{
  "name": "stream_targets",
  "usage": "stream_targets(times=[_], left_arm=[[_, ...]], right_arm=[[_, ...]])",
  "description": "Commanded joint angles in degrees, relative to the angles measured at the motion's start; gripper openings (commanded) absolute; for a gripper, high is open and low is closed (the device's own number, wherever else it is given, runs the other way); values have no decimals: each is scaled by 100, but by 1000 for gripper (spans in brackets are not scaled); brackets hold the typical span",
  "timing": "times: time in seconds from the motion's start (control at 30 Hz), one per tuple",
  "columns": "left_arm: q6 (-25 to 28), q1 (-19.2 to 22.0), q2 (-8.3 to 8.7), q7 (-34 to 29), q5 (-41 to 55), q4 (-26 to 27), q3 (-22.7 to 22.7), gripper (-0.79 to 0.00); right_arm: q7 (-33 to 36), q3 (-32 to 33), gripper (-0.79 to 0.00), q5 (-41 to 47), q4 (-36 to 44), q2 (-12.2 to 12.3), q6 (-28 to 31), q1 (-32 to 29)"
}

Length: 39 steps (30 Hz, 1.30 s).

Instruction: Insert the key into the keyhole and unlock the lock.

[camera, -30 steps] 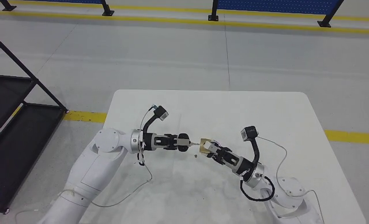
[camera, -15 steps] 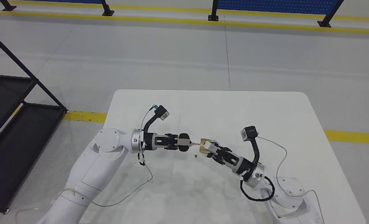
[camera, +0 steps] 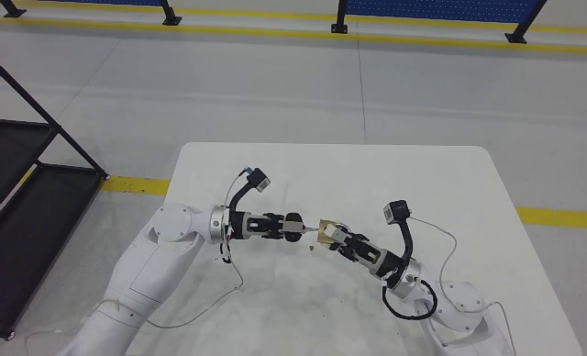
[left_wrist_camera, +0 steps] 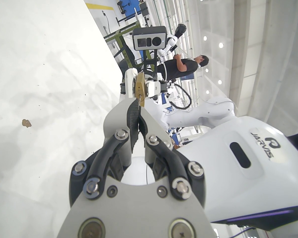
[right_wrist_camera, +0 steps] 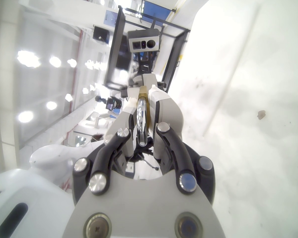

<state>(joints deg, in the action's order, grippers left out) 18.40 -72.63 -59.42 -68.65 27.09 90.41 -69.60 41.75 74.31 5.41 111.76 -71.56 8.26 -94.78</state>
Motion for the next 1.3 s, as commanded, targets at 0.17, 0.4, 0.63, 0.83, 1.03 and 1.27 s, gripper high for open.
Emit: stream_targets(times=[0.17, 0.4, 0.63, 0.83, 1.03, 1.27], left_arm=[[43, 28, 15, -13, 22, -63, -48, -785], [97, -1, 74, -174, 123, -173, -315, -785], [34, 39, 95, -276, -20, -141, -351, -785], [34, 39, 95, -276, -20, -141, -351, -785], [139, -6, 99, -188, -66, -38, -368, -785], [1525, -62, 157, 297, -1892, -9, -517, -785]], right_arm=[[0, 0, -785, 0, 0, 0, 0, 0], [0, 0, -785, 0, 0, 0, 0, 0], [0, 0, -785, 0, 0, 0, 0, 0], [0, 0, -785, 0, 0, 0, 0, 0], [0, 0, -785, 0, 0, 0, 0, 0], [0, 0, -785, 0, 0, 0, 0, 0]])
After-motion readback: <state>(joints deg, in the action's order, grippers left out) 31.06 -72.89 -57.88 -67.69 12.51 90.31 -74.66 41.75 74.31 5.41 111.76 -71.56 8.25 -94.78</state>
